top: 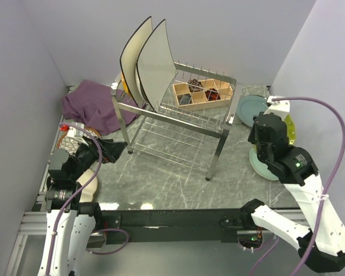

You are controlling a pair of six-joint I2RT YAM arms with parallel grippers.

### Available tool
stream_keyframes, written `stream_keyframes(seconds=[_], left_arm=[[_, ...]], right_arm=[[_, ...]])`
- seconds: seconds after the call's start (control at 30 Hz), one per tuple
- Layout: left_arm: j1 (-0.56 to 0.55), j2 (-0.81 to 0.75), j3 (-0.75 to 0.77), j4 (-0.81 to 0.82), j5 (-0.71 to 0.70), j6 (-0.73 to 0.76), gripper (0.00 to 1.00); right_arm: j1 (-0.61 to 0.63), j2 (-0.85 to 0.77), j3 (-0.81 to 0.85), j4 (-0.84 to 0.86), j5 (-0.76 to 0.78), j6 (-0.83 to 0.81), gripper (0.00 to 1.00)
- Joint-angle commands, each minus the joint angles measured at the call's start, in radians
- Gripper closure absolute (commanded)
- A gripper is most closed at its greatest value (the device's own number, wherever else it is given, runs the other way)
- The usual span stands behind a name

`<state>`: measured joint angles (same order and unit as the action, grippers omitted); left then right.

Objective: Unload the plates from the dish rack

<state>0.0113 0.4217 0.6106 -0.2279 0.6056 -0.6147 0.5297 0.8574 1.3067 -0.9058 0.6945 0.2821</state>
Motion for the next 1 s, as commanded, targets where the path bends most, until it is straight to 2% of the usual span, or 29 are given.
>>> stream_keyframes(seconds=[0.0, 0.23, 0.4, 0.63, 0.97], left_arm=[[-0.002, -0.008, 0.002, 0.042, 0.016, 0.0, 0.01], [-0.001, -0.004, 0.005, 0.041, 0.006, 0.001, 0.0], [-0.002, 0.0, 0.006, 0.036, 0.006, 0.003, 0.0], [-0.001, 0.002, 0.008, 0.036, -0.003, 0.003, 0.01], [-0.001, 0.005, 0.008, 0.029, -0.012, 0.004, 0.0]], right_arm=[[-0.066, -0.026, -0.075, 0.152, -0.122, 0.011, 1.0], [-0.115, -0.061, -0.26, 0.284, -0.254, 0.072, 1.0], [-0.125, -0.08, -0.365, 0.358, -0.285, 0.092, 1.0], [-0.132, -0.109, -0.46, 0.462, -0.385, 0.118, 1.0], [-0.146, -0.09, -0.561, 0.553, -0.431, 0.155, 1.0]])
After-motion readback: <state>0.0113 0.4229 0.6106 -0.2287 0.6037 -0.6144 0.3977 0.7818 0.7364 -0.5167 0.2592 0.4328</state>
